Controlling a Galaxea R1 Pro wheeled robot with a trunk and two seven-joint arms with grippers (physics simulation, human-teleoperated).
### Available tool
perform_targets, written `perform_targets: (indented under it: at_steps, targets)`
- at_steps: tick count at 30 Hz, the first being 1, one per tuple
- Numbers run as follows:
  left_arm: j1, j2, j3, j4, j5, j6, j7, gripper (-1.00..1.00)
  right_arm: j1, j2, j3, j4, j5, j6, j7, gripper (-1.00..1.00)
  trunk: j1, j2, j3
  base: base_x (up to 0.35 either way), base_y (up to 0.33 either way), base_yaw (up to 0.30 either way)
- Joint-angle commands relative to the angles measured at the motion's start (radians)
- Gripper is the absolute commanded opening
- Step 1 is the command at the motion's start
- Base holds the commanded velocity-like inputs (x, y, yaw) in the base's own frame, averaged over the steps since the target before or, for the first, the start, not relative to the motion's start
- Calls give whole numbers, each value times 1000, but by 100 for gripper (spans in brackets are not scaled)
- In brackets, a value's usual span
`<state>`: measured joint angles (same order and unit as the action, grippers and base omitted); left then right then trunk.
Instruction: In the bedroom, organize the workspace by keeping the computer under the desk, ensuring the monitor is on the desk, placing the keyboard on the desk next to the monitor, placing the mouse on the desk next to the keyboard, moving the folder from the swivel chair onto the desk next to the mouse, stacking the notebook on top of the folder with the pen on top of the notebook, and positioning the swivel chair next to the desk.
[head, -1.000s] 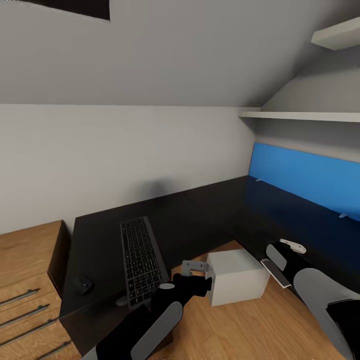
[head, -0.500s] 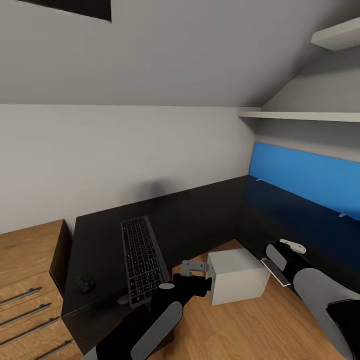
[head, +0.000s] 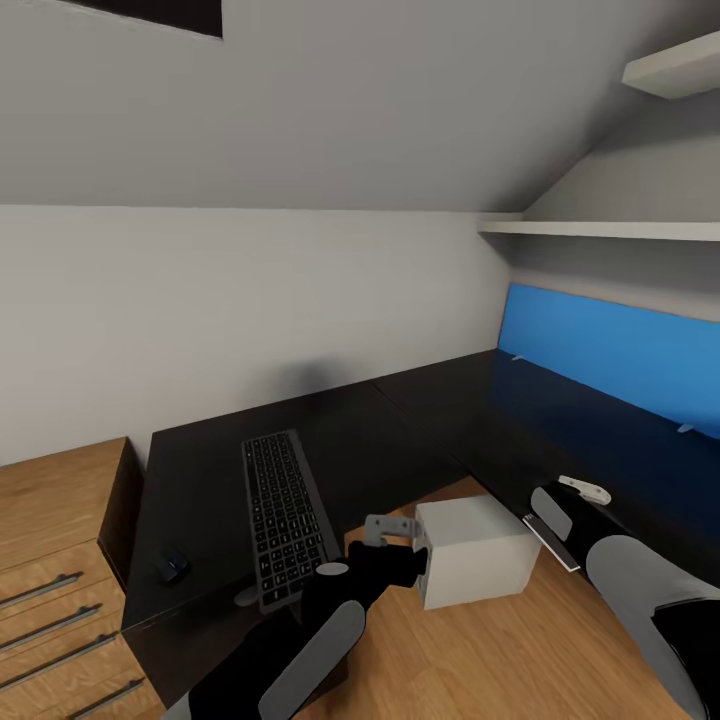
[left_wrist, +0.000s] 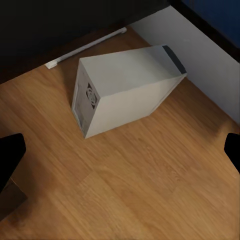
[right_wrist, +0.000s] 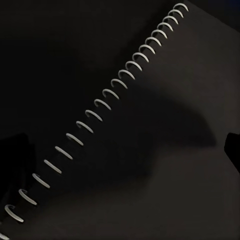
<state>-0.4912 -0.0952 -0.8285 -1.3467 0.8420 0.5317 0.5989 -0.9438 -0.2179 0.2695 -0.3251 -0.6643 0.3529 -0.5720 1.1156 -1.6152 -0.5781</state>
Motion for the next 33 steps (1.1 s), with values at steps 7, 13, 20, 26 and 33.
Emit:
perform_targets:
  at_steps: [7, 13, 20, 26, 33]
  targets:
    - [-1, 1, -1, 0, 12, 1, 10, 100, 0, -1, 7, 6, -11, 12, -5, 100, 0, 0, -1, 0, 0, 0]
    - [-1, 2, 0, 22, 13, 1, 9, 100, 0, -1, 7, 6, -11, 12, -5, 100, 0, 0, -1, -10, 0, 0]
    - [-1, 2, 0, 29, 12, 1, 9, 100, 0, -1, 7, 6, -11, 12, -5, 100, 0, 0, -1, -181, 0, 0]
    - [-1, 2, 0, 30, 12, 1, 9, 100, 0, -1, 7, 6, -11, 12, -5, 100, 0, 0, -1, -59, 0, 0]
    - [-1, 2, 0, 30, 11, 1, 9, 100, 0, -1, 8, 6, -11, 11, -5, 100, 0, 0, -1, -10, 0, 0]
